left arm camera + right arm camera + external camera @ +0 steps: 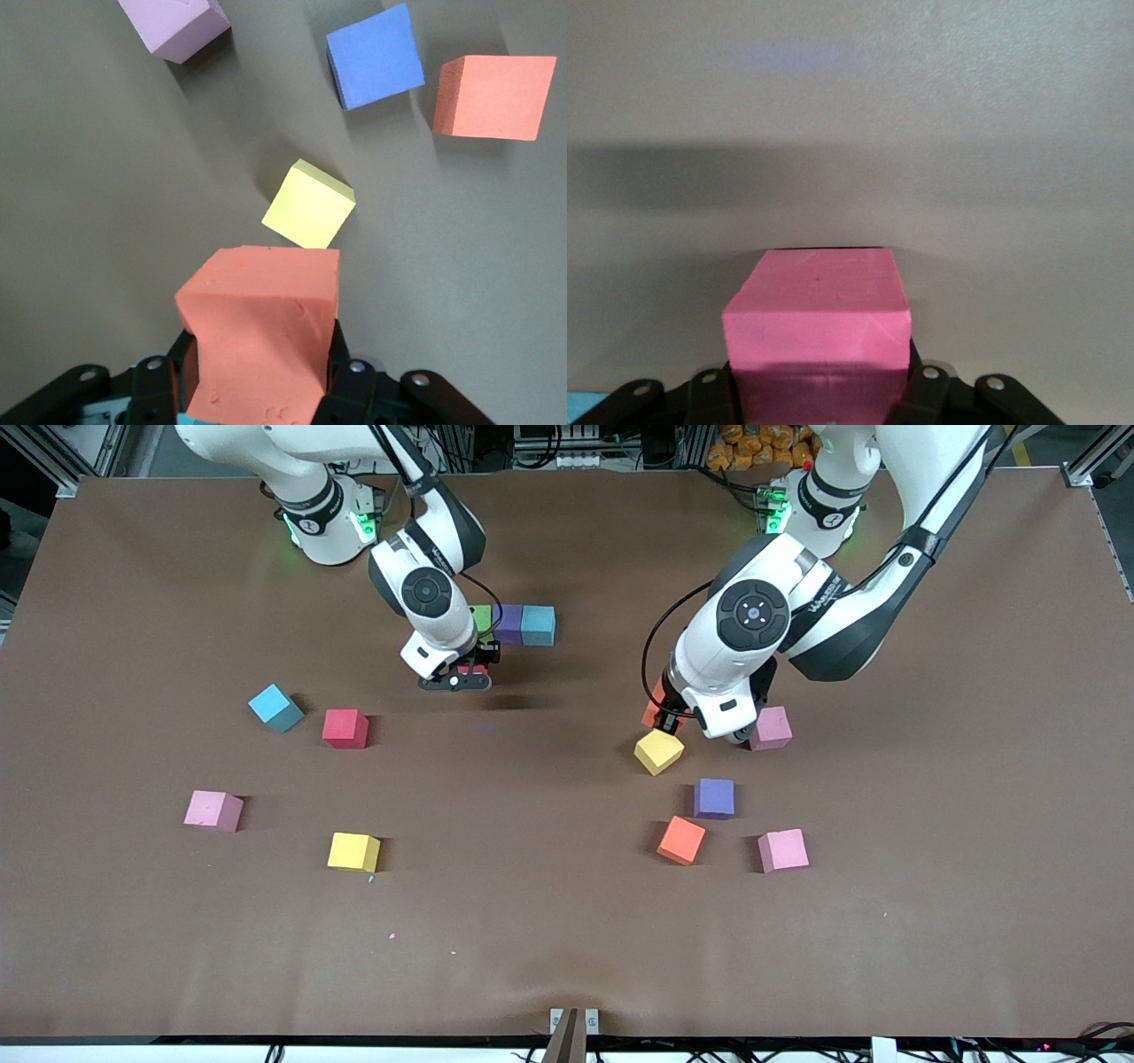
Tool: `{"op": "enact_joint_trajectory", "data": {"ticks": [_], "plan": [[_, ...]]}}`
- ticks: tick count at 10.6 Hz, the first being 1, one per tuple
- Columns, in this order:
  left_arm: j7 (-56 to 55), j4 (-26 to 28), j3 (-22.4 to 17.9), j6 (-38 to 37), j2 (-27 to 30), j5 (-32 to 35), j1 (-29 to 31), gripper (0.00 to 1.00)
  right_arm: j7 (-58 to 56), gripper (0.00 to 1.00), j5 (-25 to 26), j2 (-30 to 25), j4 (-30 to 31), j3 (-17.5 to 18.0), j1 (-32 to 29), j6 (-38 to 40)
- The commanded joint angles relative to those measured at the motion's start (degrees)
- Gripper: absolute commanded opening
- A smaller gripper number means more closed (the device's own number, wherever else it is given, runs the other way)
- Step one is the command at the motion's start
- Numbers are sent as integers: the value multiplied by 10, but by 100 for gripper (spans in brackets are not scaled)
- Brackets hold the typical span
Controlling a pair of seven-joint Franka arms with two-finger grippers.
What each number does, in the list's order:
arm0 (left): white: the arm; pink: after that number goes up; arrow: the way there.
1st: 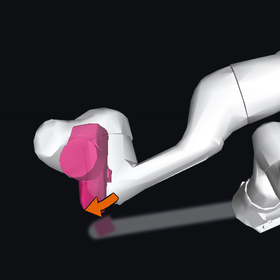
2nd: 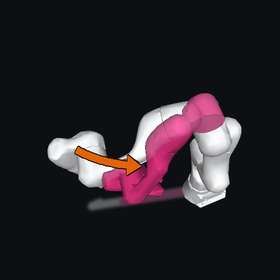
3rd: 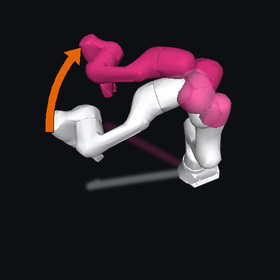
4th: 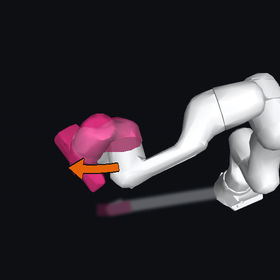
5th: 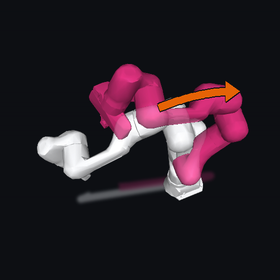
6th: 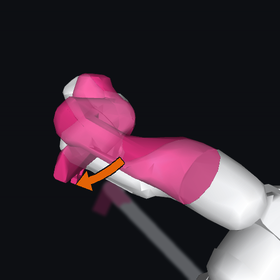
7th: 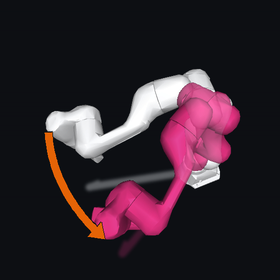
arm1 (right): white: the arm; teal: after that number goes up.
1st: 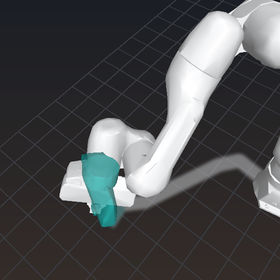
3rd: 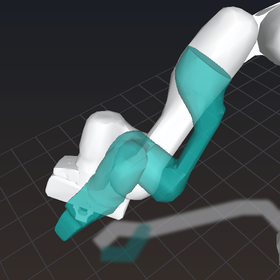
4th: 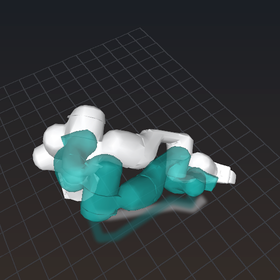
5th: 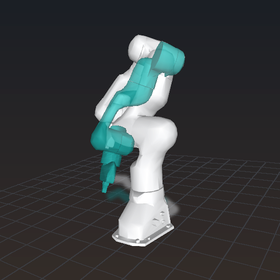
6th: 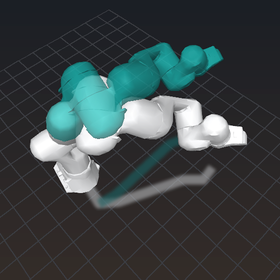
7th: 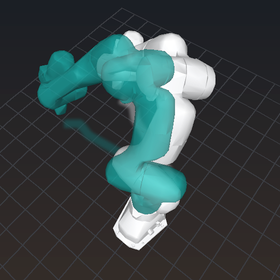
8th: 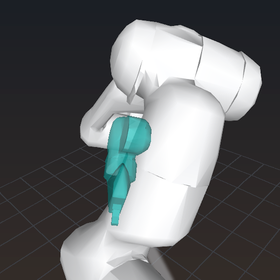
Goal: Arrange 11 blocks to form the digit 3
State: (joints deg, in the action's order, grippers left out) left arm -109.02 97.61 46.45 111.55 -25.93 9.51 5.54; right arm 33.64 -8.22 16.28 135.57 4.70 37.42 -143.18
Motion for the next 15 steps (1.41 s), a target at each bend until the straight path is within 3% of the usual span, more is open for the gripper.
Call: {"op": "enact_joint_trajectory", "data": {"ticks": [1, 15], "plan": [[17, -5, 2, -11, 1, -12, 3, 0, 9, 9, -29, -2, 25, -1, 19, -30], [17, -6, 2, -11, 3, -12, 3, 0, 0, 9, -47, -20, 54, -3, 34, -22]]}}
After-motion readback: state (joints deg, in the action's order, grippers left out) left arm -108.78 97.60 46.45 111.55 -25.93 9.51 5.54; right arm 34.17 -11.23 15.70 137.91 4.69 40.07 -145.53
